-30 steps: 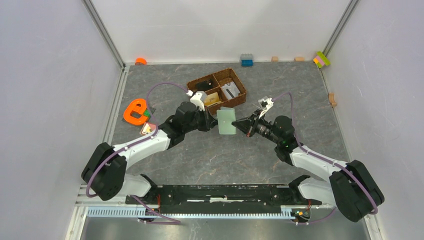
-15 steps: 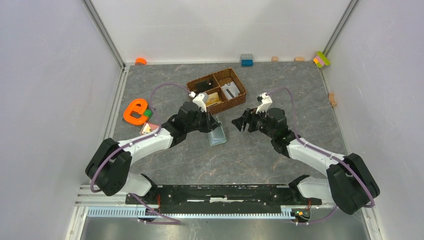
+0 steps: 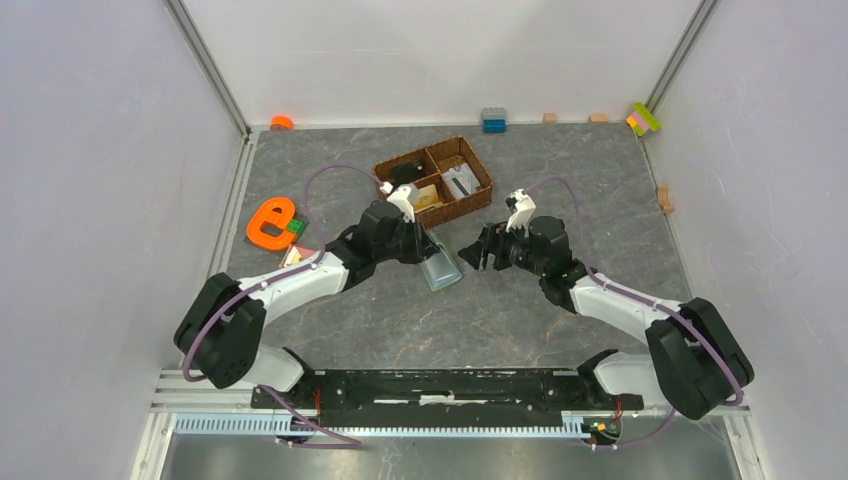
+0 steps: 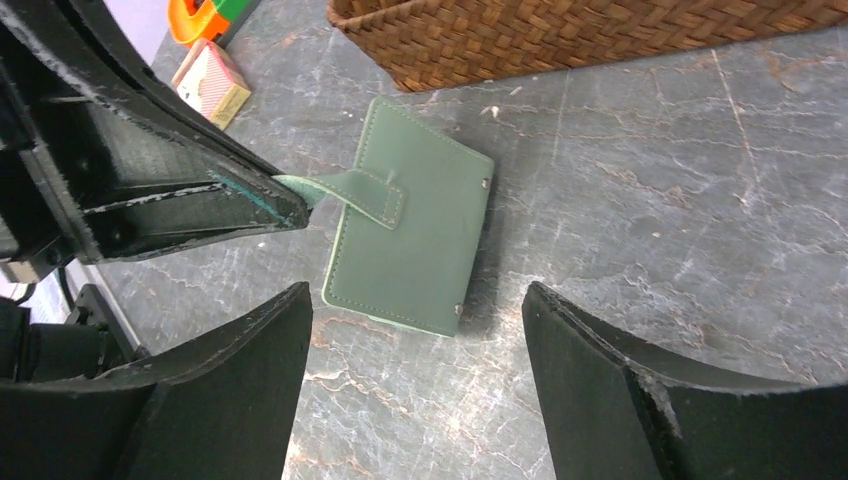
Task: Take the credit cards out of the card holder
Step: Open the card holder at the center of the board.
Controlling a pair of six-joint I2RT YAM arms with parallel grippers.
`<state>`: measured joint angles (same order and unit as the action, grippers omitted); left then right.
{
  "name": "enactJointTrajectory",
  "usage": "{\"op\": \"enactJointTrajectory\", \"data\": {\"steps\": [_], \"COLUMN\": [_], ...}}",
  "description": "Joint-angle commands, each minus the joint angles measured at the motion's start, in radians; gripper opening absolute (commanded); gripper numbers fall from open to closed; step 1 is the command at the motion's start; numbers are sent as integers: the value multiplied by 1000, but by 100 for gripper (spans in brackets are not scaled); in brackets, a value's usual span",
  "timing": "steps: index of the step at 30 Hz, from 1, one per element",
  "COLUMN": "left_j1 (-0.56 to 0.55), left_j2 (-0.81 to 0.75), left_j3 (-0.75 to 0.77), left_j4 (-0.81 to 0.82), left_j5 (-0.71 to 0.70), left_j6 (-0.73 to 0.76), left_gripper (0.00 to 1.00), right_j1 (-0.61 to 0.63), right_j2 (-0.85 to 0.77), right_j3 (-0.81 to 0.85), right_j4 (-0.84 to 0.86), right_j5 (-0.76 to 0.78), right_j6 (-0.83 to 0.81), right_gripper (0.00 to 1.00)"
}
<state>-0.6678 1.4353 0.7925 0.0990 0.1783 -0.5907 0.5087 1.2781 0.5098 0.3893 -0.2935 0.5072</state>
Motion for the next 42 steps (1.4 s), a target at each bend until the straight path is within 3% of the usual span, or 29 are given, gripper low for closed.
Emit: {"op": "enactJointTrajectory", "data": {"steps": [1,5,11,18,21,23,25,26,30,42], "left_j1": [2,2,2,2,2,2,2,2,2,-4], "left_j2": [-66,-90,-88,-48,-44,-43,-38,-35,-7,128], "left_j3": [33,27,31,49,48,50,53,53,70,147], "left_j4": [-19,-35,-45,-47,-47,-48,-53,-53,-67,-5], "left_j5": [-77,-119,-131,-108,-104,-105,-102,-98,-97,238], "left_j6": [-18,-17,-7,-7,-9,-8,-4,-3,23,23], "left_gripper": [3,4,4,4,5,5,6,6,6,8], "right_j1": [2,51,134,152,151,151,150,148,134,89], "right_j2": [14,30,82,200,236,236,225,218,189,204], "right_j3": [13,26,95,165,205,210,208,206,188,174], "right_j4": [135,196,78,1,-84,-115,-130,-135,-146,-94], "right_j5": [-108,-179,-53,-33,48,123,178,197,284,177], "right_j6": [-15,-45,-158,-170,-169,-171,-174,-174,-163,-169], "right_gripper": [81,84,82,81,77,69,52,48,41,43]}}
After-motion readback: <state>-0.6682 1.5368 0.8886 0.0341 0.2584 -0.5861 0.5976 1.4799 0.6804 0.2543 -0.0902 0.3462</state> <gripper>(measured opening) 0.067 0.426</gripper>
